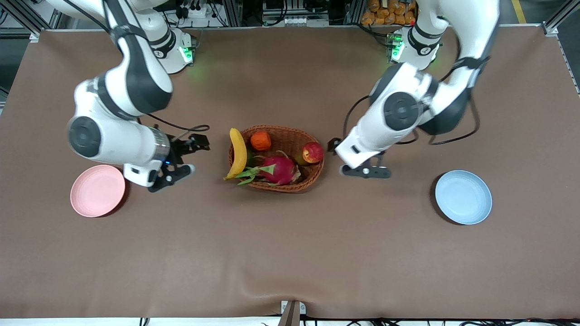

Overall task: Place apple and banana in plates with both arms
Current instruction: 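Lower the right gripper onto the banana while the left gripper reaches the apple, then close the right gripper on the banana while the left gripper grips the apple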

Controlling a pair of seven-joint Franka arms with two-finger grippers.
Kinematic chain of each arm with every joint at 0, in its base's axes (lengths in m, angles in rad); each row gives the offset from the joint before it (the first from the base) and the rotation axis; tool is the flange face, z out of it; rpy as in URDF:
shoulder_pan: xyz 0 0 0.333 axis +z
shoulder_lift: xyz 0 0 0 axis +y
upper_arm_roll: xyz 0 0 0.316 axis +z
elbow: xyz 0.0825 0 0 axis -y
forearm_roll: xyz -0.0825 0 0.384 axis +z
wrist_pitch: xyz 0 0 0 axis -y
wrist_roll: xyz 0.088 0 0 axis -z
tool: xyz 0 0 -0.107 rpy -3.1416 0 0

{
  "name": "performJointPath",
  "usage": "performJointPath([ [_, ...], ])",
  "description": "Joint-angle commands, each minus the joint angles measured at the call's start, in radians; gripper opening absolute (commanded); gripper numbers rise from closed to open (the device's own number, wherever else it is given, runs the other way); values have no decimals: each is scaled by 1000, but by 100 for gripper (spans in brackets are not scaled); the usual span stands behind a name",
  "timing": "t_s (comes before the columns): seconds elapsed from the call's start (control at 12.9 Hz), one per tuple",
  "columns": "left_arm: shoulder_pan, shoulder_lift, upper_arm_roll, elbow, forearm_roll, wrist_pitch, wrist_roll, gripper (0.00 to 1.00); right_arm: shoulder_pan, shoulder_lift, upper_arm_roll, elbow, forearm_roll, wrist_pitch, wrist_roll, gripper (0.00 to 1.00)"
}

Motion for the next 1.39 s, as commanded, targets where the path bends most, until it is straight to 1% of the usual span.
performJointPath([
  [0.0,-27,12,2,-73,-29,130,-75,100,54,40,-11,18,25,63,5,100],
  [0.08,-23,13,3,-110,-46,201,-79,100,80,67,-11,18,25,129,28,100],
  [0.15,-27,15,2,-121,-58,229,-83,100,104,96,-11,18,23,178,56,100],
  [0.31,-30,33,2,-123,-96,255,-84,100,134,116,-11,6,22,189,122,100],
  [0.39,-33,53,2,-124,-130,302,-84,100,158,116,-11,-31,22,189,154,100],
  [0.46,-55,71,3,-127,-138,324,-87,100,172,116,-11,-87,22,206,175,100],
  [0.54,-53,81,3,-136,-138,327,-89,100,169,115,-11,-132,22,226,176,100],
  [0.7,-50,96,3,-152,-155,341,-89,100,174,116,-10,-183,23,230,179,100],
  [0.77,-61,101,3,-153,-166,345,-89,100,183,115,-10,-201,37,247,179,100],
  [0.93,-66,95,3,-182,-167,345,-92,100,183,116,-10,-218,101,264,177,100],
  [1.16,-66,95,2,-181,-172,345,-112,100,195,130,-11,-255,150,331,179,100],
  [1.24,-70,95,2,-182,-189,345,-118,100,206,130,-11,-261,154,351,179,93],
  [1.32,-75,96,2,-182,-199,344,-122,100,206,130,-11,-261,152,355,180,64],
])
